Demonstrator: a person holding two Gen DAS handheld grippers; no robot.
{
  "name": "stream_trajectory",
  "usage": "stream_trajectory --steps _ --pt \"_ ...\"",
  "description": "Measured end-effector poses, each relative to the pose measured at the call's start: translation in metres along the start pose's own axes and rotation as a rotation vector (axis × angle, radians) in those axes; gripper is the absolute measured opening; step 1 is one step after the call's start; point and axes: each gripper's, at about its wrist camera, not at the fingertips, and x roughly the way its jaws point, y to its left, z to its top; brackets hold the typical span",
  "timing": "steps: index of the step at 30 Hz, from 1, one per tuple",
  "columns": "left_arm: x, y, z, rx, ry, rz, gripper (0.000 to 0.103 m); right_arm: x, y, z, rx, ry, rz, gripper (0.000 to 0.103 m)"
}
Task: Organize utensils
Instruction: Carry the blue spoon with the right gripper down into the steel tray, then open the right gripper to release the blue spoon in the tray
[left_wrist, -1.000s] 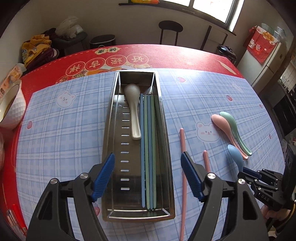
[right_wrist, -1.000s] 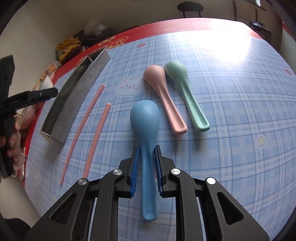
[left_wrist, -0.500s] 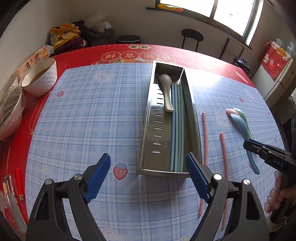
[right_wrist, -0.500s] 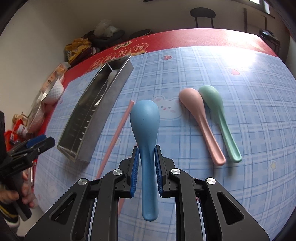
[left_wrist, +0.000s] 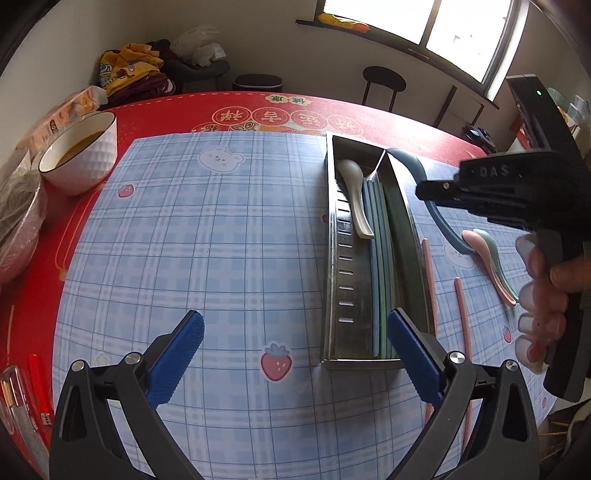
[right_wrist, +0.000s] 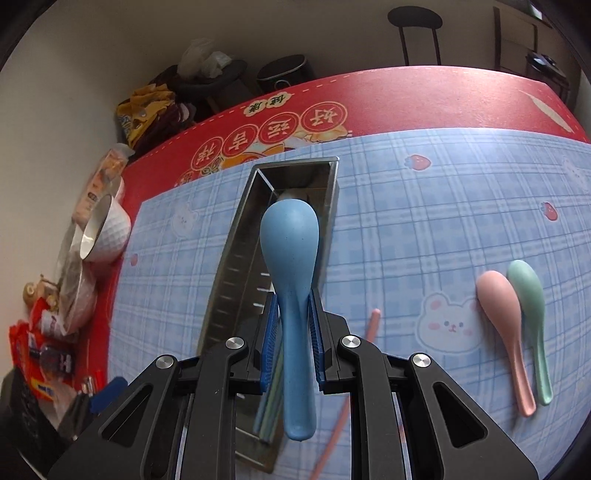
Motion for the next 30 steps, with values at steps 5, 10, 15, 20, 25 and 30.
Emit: stream_trajectory --steps 5,10,15,20,25,30 --pt "0.003 0.014 0.0 -0.003 -0.006 -0.001 0.097 0.032 0.022 0.02 -0.002 0.035 -0.056 0.017" --pt "-0.003 0.03 0.003 -0.035 -0.047 0.001 0.097 0.052 0.019 0.027 0.034 0.052 -0.12 0.017" --pt "-0.005 0.037 0.005 -0.064 -0.061 0.013 0.097 0.065 0.017 0.033 0.034 0.071 -0.149 0.017" --pt "-0.004 0.032 0.002 -0.065 -0.063 0.016 0.097 0.072 0.018 0.036 0.026 0.074 -0.138 0.017" --pt "-0.006 0.025 -0.001 -0.056 -0.074 0.026 0.097 0.079 0.017 0.038 0.044 0.111 -0.072 0.019" --pt "-0.013 0.019 -0.001 -0.059 -0.088 0.031 0.097 0.064 0.013 0.036 0.039 0.089 -0.032 0.026"
